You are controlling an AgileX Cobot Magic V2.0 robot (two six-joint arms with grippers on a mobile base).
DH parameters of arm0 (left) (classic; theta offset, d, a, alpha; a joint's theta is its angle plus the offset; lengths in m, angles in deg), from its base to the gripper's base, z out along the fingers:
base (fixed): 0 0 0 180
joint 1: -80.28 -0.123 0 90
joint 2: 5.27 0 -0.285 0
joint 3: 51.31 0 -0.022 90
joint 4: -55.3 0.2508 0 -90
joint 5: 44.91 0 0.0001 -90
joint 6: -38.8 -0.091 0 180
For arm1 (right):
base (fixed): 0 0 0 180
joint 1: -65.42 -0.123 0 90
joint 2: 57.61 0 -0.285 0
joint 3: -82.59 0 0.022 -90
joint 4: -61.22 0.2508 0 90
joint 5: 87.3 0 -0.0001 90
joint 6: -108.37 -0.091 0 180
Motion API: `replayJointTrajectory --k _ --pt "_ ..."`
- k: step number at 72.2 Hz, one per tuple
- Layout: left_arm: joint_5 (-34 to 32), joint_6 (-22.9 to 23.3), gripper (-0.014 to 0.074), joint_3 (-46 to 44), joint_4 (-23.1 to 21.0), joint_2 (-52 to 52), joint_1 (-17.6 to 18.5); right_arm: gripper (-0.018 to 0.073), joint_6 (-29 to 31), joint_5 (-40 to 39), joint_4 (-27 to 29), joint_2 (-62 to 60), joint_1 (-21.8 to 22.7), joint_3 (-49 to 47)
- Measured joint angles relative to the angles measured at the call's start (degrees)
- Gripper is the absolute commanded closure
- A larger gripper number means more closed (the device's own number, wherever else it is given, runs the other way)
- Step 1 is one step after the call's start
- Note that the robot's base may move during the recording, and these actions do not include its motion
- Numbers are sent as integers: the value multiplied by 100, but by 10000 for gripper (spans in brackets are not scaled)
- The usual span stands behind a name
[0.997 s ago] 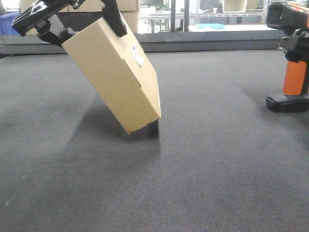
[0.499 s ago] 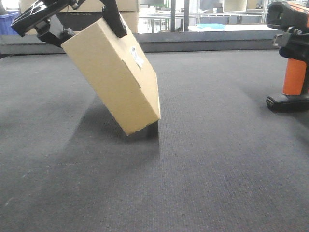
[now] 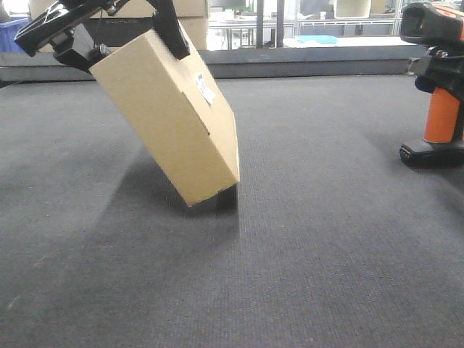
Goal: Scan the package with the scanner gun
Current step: 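Grasp the orange scanner gun handle with the right gripper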
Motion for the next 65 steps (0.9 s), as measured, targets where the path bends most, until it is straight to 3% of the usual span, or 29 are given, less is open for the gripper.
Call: replayJointTrajectory --k 19,26,39,53,65 --pt "11 0 707 0 0 0 0 1 0 0 10 0 0 0" --pt "11 0 707 0 0 0 0 49 0 0 50 0 0 0" --pt "11 0 707 0 0 0 0 311 0 -28 116 0 -12 -10" --pt "11 0 707 0 0 0 0 732 -11 5 114 0 -12 -24" --pt "11 0 707 0 0 0 0 721 -11 44 114 -13 -12 -24"
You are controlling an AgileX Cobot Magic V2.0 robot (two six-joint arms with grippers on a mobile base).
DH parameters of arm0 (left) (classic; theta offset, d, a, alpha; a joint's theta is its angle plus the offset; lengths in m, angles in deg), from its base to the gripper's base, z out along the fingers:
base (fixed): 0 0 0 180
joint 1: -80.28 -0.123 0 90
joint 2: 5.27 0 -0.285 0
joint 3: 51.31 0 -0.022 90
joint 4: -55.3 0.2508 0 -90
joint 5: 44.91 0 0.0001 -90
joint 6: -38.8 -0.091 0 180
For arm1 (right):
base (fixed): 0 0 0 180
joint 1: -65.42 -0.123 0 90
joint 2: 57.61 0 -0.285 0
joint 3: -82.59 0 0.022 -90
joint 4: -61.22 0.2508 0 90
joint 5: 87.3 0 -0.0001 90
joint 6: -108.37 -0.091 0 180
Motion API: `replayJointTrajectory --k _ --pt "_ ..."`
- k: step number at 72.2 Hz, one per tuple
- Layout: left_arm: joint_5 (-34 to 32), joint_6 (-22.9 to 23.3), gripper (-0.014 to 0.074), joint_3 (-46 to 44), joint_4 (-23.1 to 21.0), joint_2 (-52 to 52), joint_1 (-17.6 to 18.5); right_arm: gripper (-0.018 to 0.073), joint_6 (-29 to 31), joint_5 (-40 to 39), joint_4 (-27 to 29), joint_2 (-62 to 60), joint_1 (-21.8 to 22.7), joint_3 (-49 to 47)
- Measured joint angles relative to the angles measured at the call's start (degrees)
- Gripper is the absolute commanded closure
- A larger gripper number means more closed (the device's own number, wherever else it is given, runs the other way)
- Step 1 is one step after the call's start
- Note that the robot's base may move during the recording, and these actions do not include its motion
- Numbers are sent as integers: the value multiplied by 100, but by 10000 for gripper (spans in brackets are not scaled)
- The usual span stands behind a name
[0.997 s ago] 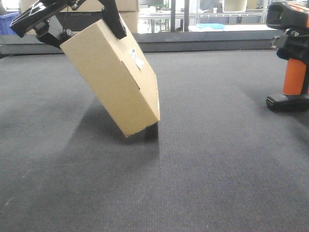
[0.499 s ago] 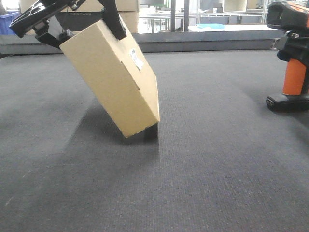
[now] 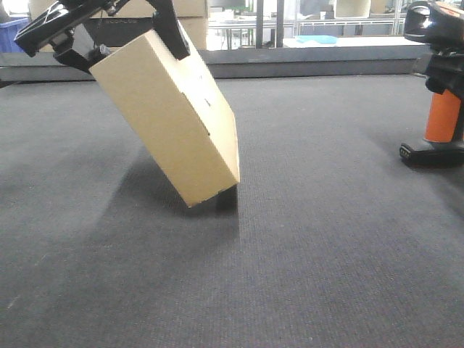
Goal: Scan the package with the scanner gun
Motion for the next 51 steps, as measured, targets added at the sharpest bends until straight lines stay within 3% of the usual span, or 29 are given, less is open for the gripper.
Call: replayJointTrajectory --k 14,37,51 --pt "11 0 707 0 0 0 0 721 635 446 -108 -394 0 24" --pt "20 0 707 0 0 0 0 721 2866 1303 -241 -1317 0 32" --pt "20 0 707 0 0 0 0 721 3235 1504 -246 -1359 0 32"
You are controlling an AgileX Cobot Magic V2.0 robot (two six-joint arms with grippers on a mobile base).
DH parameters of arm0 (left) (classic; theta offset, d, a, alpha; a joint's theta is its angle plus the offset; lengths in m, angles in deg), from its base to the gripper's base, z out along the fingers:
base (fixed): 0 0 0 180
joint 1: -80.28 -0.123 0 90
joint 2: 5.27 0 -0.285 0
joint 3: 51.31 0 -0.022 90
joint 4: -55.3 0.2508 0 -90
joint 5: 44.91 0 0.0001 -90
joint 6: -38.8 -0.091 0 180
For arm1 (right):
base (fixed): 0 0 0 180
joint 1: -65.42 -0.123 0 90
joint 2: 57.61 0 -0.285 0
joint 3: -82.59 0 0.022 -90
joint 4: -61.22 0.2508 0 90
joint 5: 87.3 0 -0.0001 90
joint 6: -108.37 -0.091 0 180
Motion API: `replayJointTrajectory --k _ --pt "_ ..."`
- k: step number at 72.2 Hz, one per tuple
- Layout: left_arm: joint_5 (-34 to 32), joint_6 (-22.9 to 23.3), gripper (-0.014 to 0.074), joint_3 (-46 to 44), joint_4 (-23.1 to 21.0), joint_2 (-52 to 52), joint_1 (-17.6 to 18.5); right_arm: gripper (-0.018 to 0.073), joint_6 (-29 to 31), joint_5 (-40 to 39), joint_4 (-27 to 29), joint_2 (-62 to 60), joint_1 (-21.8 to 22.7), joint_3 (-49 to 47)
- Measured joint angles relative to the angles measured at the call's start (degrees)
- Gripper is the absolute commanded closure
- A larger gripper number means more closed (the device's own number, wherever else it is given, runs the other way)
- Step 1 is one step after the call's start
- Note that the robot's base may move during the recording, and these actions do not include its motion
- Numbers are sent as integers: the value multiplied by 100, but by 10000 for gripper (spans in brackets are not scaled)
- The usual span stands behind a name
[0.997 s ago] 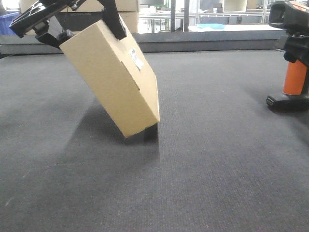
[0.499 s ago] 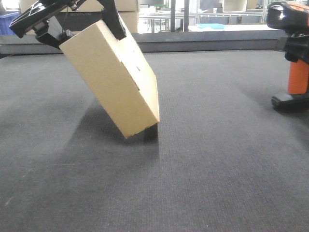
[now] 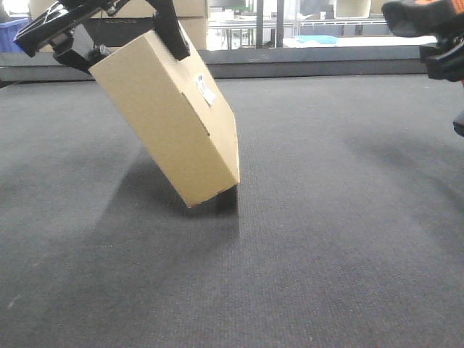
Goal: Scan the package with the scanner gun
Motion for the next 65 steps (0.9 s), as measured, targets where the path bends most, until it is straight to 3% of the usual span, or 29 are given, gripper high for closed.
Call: replayJointTrajectory --k 14,30,47,65 --pt "0 0 707 0 0 0 0 721 -40 37 0 0 0 3" --pt "0 0 707 0 0 0 0 721 -1367 -145 118 60 0 3" --pt "13 0 707 0 0 0 0 722 -2627 -1161 269 745 0 3" --pt "124 0 707 0 0 0 0 722 -2967 -1786 249 1170 0 3"
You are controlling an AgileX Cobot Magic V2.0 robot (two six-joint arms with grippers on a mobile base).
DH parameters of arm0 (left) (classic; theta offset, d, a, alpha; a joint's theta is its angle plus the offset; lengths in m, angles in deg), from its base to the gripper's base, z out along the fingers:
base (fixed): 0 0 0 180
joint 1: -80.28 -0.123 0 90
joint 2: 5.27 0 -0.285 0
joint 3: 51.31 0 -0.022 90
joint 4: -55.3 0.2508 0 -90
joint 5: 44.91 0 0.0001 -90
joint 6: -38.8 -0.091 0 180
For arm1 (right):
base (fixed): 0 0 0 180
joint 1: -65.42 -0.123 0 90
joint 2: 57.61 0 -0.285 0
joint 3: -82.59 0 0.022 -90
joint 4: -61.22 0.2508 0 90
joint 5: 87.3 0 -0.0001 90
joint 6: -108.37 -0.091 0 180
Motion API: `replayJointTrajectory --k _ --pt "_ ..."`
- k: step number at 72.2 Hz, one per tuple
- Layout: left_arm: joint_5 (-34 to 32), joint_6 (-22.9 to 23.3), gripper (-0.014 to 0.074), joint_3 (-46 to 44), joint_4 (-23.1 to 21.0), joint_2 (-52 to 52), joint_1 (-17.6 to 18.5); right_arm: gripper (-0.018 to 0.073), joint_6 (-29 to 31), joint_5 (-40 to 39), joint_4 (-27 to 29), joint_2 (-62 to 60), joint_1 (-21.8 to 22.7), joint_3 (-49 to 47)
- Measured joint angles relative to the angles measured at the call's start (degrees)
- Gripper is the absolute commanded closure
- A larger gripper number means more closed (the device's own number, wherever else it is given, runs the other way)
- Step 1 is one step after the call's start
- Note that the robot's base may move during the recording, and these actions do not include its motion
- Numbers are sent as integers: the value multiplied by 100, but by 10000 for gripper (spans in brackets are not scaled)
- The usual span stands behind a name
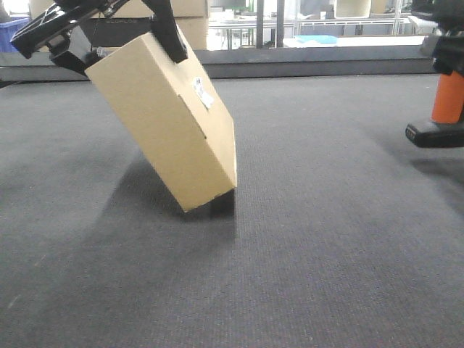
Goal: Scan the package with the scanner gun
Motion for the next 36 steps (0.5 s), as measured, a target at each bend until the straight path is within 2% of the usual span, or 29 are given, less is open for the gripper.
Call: replayJointTrajectory --k 15,36 --pt "12 0 707 0 0 0 0 722 -9 -78 -216 221 0 0" --pt "12 0 707 0 0 0 0 722 -30 -117 -230 256 0 0"
